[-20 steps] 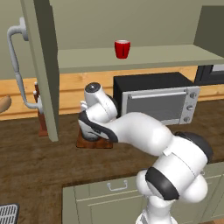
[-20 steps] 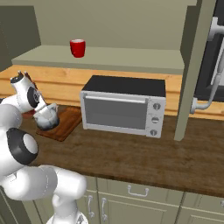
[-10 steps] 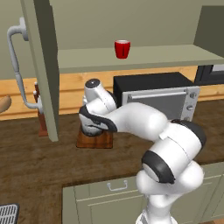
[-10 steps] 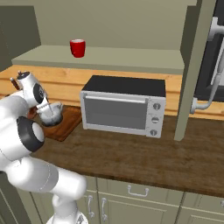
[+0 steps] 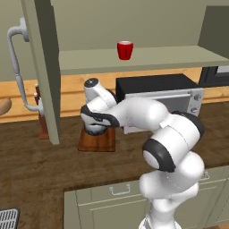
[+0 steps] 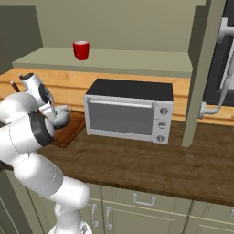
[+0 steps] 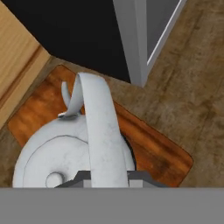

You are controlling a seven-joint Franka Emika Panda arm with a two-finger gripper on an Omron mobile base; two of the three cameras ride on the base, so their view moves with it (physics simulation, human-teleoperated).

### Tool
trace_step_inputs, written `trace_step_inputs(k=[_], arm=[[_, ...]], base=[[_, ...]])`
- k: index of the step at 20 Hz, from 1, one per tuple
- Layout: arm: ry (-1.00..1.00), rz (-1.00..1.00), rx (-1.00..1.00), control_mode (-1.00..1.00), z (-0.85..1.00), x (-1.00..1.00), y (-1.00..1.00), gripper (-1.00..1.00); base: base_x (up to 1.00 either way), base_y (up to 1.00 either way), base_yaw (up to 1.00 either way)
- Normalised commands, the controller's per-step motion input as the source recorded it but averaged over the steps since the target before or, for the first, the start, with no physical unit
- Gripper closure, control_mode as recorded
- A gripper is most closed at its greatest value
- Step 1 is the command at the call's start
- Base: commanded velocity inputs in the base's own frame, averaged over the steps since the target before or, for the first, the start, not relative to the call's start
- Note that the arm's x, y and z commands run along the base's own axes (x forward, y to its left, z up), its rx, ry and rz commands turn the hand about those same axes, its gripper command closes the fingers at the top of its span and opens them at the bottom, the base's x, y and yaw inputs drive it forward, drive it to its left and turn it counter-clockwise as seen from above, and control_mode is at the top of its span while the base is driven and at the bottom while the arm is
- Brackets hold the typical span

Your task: Pick the kettle from the counter and place it on the tray. Then pick the mug from the cabinet and place it on the tray. Then close the cabinet doors.

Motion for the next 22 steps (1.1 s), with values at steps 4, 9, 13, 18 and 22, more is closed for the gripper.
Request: trace_step_inputs(k=[4, 9, 13, 18, 22], arm=[[-0.01, -0.13, 0.05, -1.00, 0.00, 0.22, 0.00, 1.00], [-0.06, -0.10, 0.04, -1.00, 0.00, 0.18, 0.00, 1.00], [-0.07, -0.08, 0.03, -1.00, 0.00, 0.20, -0.01, 1.00], [-0.05, -0.07, 0.01, -1.00, -0.05, 0.10, -0.12, 1.00], [0.00, -0.08, 0.00, -1.00, -0.11, 0.06, -0.21, 1.00]], base=[[0.00, 0.00, 0.00], [0.00, 0.00, 0.00], [0.00, 0.00, 0.00], [0.00, 0.00, 0.00], [0.00, 0.00, 0.00]])
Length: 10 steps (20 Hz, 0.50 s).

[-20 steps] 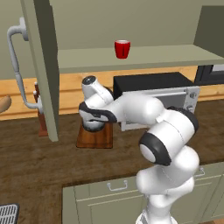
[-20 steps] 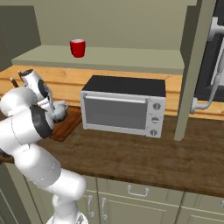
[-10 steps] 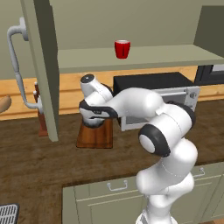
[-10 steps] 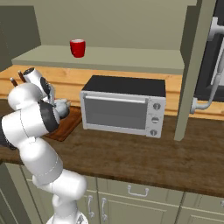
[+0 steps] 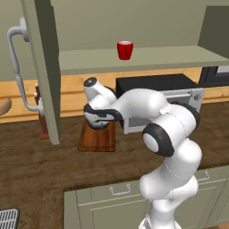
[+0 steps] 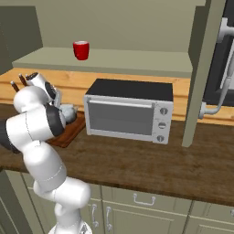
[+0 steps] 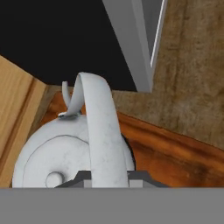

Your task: Pick the kettle from the counter and place it on the tray. Then pick the mug from the cabinet and place it on the tray. Then close the cabinet doors.

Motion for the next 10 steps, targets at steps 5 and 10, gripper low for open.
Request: trace_step_inputs(k=[5, 10], arm=[[0.00, -0.06, 0.00, -1.00, -0.11, 0.16, -0.16, 1.00], [0.00, -0.02, 0.00, -1.00, -0.13, 0.10, -0.09, 1.00]], base=[[0.00, 0.00, 0.00], [0.00, 0.00, 0.00]])
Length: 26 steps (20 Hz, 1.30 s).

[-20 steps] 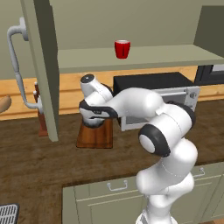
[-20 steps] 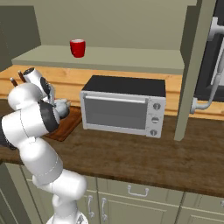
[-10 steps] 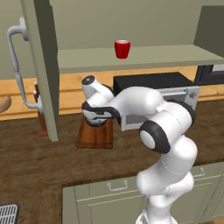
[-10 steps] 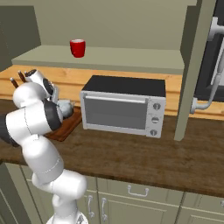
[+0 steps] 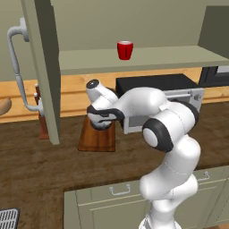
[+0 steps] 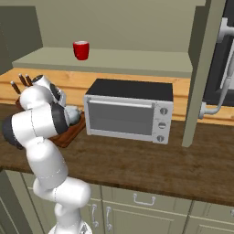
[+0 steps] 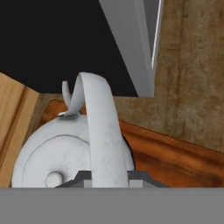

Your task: Pick the kettle from the counter and place it on the tray. Then pick the mug from the cabinet and place it on the tray. Then close the cabinet doors.

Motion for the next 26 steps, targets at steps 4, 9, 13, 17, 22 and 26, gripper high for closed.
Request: trace_step_inputs(k=[4, 9, 13, 17, 22, 26], arm=[[0.00, -0.01, 0.00, -1.00, -0.17, 0.10, -0.07, 1.00], [0.00, -0.01, 0.00, -1.00, -0.19, 0.14, -0.01, 1.00], [0.00, -0.03, 0.00, -1.00, -0.17, 0.20, 0.00, 1.00], [0.00, -0.01, 0.00, -1.00, -0.20, 0.28, 0.00, 1.00], [0.00, -0.01, 0.00, -1.00, -0.21, 0.28, 0.03, 1.00], [0.00, -0.01, 0.00, -1.00, -0.25, 0.29, 0.12, 1.00]], base=[[0.00, 0.00, 0.00], [0.00, 0.00, 0.00], [0.00, 0.00, 0.00], [0.00, 0.00, 0.00], [0.00, 0.00, 0.00], [0.00, 0.00, 0.00]])
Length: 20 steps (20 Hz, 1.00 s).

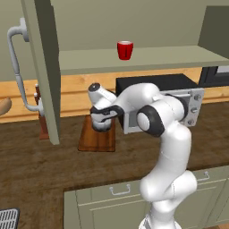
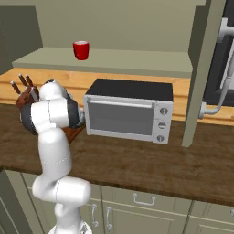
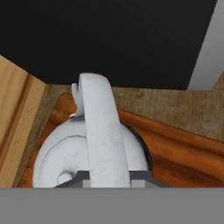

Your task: Pick the kettle from the counter and place it on the tray. Then pick the mug from the cabinet and place it on the tray. Then close the cabinet doors.

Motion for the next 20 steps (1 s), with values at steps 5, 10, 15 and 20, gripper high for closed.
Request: trace_step_inputs(k=[5, 10, 15, 20], arm=[[0.00, 0.00, 0.00, -1.00, -0.29, 0.19, 0.05, -1.00], [0.00, 0.00, 0.00, -1.00, -0.23, 0.00, 0.00, -1.00], [-0.01, 0.00, 0.00, -1.00, -0.09, 0.00, 0.00, -1.00], [-0.03, 0.00, 0.00, -1.00, 0.02, -0.05, 0.00, -1.00]], base=[[0.00, 0.00, 0.00], [0.00, 0.00, 0.00], [0.00, 0.00, 0.00], [0.00, 0.00, 0.00]])
